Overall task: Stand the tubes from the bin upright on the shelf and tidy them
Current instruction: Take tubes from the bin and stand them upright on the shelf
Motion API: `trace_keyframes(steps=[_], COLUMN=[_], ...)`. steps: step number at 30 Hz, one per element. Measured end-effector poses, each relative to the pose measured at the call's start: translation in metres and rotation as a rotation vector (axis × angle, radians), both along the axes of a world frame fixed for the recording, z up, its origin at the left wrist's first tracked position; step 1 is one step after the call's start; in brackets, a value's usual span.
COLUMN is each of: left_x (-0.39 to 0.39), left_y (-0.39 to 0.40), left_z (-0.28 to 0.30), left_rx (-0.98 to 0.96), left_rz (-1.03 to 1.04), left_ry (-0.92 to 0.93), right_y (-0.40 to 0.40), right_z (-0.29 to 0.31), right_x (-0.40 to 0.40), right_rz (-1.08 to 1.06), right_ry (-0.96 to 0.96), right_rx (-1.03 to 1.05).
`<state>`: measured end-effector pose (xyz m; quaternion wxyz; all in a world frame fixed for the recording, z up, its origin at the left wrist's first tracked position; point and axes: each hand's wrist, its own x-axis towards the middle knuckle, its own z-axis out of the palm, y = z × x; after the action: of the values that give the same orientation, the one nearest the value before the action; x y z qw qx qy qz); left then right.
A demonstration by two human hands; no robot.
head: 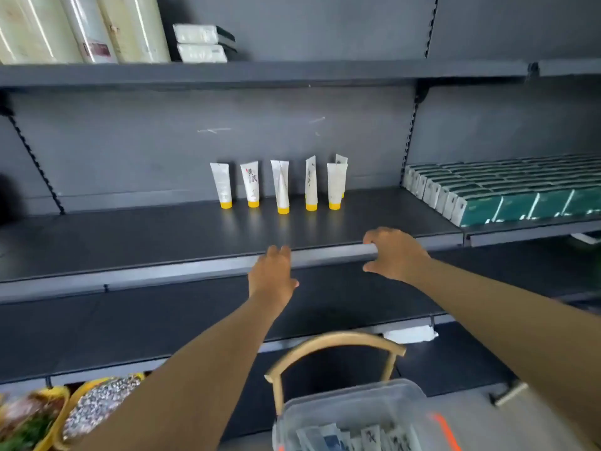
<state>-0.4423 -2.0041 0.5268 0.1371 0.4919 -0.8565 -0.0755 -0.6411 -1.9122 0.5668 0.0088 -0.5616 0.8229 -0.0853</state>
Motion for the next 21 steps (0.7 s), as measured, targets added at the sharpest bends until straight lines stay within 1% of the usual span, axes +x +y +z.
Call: trace_keyframes(steps=[3,8,10,13,15,18,21], left_x=[0.01,0.017,0.013,-0.002,-0.019,-0.05,-0.083], left_y=[0.023,0.059,0.071,0.082,0.086,0.09,0.091], left_z=[-0.067,-0.197,-0.243,-0.302,-0.337,-0.379,-0.414], left_rx=[0.102,0.206,0.261,0.347,0.423,0.515,0.575], left_rz=[-0.024,-0.125,-0.169,-0.208,-0.215,-0.205,-0.196], left_ry=[-0.056,-0.282,-0.344,-0.361,-0.329,-0.269,-0.247], right_y=[0.032,0.071,0.08,0.088,0.088,0.082,0.071], right_z=[-0.06,-0.179,-0.223,-0.284,-0.322,-0.375,-0.416], right_x=[-0.002,-0.022,-0.033,-0.049,-0.059,-0.074,-0.084], right_rz=[-0.006,0.034,0.06,0.088,0.111,0.128,0.126], right_ry=[-0.021,-0.024,-0.036,-0.07,-0.108,-0.15,-0.186], right_rx=[0.104,0.34,0.44,0.547,0.613,0.701,0.736])
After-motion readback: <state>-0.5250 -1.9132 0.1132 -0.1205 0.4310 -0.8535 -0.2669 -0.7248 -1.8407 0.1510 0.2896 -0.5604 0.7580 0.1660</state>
